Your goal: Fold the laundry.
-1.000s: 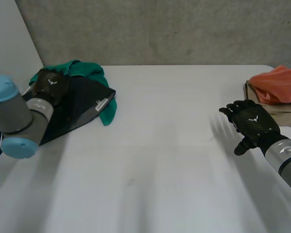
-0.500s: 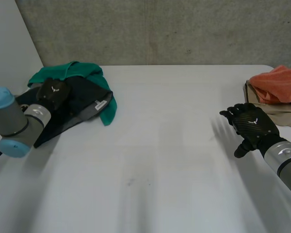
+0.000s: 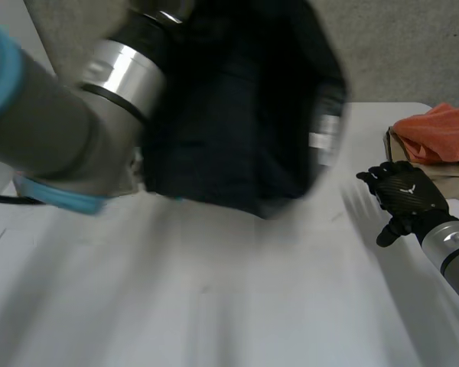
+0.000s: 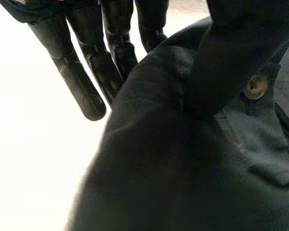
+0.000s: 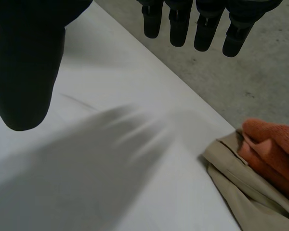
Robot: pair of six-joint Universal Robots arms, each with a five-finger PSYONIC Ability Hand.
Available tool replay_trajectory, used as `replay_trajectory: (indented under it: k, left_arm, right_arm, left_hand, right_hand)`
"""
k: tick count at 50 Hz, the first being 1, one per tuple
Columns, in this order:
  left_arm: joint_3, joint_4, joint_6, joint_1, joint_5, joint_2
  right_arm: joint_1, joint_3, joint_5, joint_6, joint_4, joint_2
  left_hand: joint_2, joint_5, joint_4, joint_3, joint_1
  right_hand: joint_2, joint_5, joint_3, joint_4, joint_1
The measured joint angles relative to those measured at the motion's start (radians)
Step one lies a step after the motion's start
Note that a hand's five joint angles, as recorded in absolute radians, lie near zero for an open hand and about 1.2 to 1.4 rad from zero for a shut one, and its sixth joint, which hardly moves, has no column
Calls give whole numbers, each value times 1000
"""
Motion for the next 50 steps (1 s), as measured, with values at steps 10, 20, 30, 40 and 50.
replay_trajectory:
  k: [10,20,30,40,50]
  left_arm:
    - [98,13,-13,-249,-87,-362]
    - [92,5,11,-284,-95,-502]
    - [-57,-4,39,-259,-95,-281]
    - [-323,-55,161,-163,-96,-26]
    - [-458,-125,180,-73,-88,-30]
  right_arm:
    - [-8,-31,125,8,2,-6]
    - [-42,-70,175,10,13,-5]
    - [-48,-86,164,8,56,-21]
    - [-52,-170,54,-15,339,-195]
    - [-40,-279,-96,-46,693,-337]
  left_hand:
    - [2,0,0,0,2]
    - [-107,0,-112,-98,-55]
    - [-646,-453,-641,-631,-624]
    - [-843,-677,-857,-832,-781]
    - [-844,-678,-858,-832,-781]
  right_hand:
    - [0,0,0,0,0]
    - [0,0,0,0,0]
    - [0,0,0,0,0]
    - [0,0,0,0,0]
    - [0,0,0,0,0]
